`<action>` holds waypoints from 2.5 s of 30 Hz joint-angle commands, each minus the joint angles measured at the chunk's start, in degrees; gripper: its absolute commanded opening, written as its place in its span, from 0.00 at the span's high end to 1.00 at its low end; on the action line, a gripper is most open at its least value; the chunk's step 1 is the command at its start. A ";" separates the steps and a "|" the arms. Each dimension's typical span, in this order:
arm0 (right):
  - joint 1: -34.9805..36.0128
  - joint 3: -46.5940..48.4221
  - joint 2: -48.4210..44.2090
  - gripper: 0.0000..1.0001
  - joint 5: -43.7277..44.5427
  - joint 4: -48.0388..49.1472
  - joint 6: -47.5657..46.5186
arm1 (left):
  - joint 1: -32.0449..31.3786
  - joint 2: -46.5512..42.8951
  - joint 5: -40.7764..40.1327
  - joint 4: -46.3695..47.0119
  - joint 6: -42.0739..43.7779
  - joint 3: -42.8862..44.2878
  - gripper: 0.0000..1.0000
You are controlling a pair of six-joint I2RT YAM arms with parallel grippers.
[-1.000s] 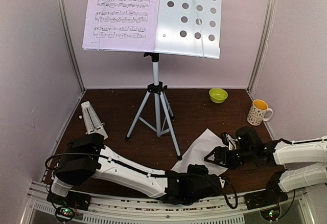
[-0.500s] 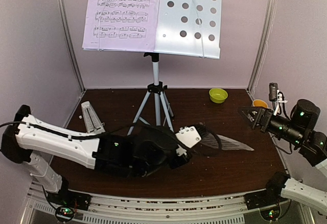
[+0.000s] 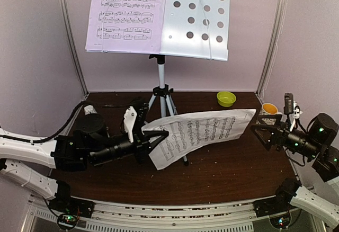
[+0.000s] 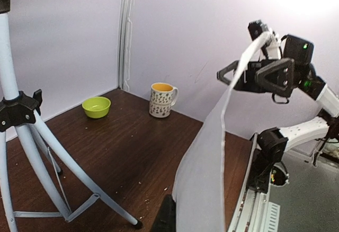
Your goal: Set up the instrument practice props
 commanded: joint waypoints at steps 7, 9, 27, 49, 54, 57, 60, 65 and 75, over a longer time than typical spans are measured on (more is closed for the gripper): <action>-0.14 -5.73 1.17 0.00 -13.48 18.44 9.11 | 2.00 -5.30 9.36 19.62 -6.58 -5.41 1.00; -0.14 -7.11 2.79 0.00 -13.68 21.78 11.38 | 2.09 -5.60 10.15 23.32 -7.20 -6.49 1.00; 13.82 -7.57 20.72 0.34 -3.58 57.92 27.67 | 2.38 -0.26 8.17 39.62 -9.77 -9.88 1.00; 14.54 20.41 19.08 1.00 -7.81 -3.20 -11.71 | 7.68 -19.00 2.97 -25.05 6.18 1.45 0.02; 14.65 25.32 20.55 1.00 -13.21 -10.59 -17.41 | 12.50 -15.06 16.46 -25.57 8.11 4.45 0.02; 14.78 26.53 21.31 1.00 -15.88 -12.63 -18.93 | 13.51 -9.48 22.09 -25.29 9.59 7.93 0.02; 14.95 27.81 22.10 1.00 -17.68 -14.73 -20.39 | 13.52 -4.68 25.52 -24.16 11.15 11.15 0.02; 15.40 29.09 22.36 1.00 -18.75 -17.64 -22.26 | 13.52 -1.22 28.10 -19.03 11.62 12.52 0.02; 15.48 30.78 23.08 1.00 -16.24 -17.13 -22.01 | 9.22 4.98 35.22 -9.58 10.09 14.67 0.09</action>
